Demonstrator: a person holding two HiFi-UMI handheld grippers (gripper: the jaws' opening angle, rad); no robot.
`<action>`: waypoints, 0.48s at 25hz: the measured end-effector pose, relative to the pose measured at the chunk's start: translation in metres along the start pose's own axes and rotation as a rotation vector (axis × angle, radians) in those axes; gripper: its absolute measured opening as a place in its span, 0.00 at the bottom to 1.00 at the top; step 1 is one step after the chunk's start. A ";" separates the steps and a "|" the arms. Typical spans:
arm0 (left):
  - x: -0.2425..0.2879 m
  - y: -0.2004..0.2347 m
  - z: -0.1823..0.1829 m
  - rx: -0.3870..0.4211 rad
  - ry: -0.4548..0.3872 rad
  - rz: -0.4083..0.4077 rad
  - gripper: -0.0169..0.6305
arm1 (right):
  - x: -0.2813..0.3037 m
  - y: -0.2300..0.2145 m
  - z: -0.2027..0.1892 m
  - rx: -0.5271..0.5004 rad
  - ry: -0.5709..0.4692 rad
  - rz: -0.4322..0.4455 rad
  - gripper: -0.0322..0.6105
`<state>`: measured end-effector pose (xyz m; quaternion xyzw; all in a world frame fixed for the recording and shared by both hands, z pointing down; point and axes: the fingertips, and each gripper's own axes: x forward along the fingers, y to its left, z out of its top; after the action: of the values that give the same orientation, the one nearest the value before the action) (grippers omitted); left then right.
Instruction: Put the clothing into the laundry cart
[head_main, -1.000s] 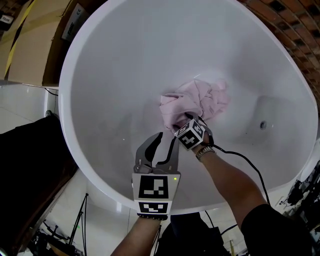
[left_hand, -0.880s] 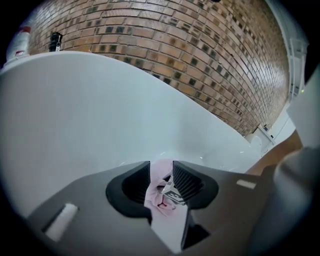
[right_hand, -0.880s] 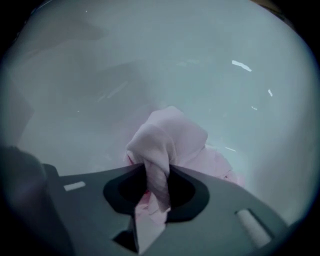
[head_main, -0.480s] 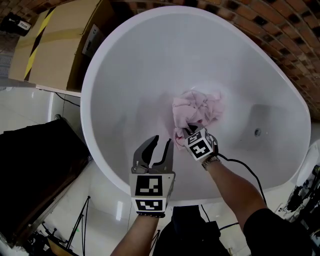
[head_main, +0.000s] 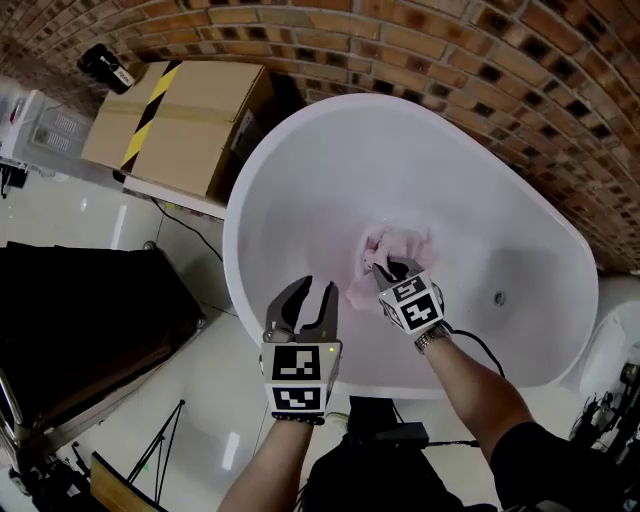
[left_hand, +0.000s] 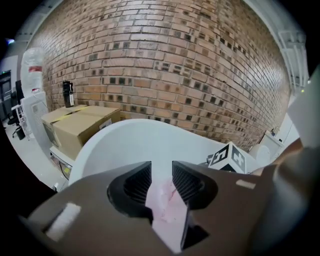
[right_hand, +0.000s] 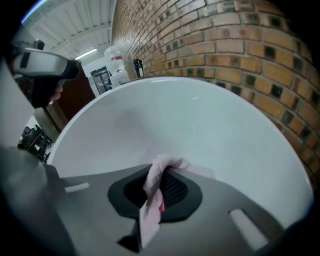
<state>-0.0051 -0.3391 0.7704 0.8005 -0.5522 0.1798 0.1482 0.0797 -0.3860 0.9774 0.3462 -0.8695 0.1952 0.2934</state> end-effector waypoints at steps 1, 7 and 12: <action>-0.010 -0.001 0.012 0.004 -0.004 0.004 0.23 | -0.015 0.005 0.017 -0.001 -0.019 0.005 0.08; -0.068 -0.005 0.072 0.042 -0.024 0.025 0.21 | -0.105 0.042 0.118 -0.030 -0.140 0.045 0.08; -0.118 -0.007 0.116 0.046 -0.043 0.055 0.20 | -0.184 0.079 0.199 -0.089 -0.241 0.083 0.08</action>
<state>-0.0229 -0.2898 0.6133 0.7920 -0.5725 0.1793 0.1131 0.0566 -0.3505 0.6979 0.3175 -0.9198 0.1253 0.1936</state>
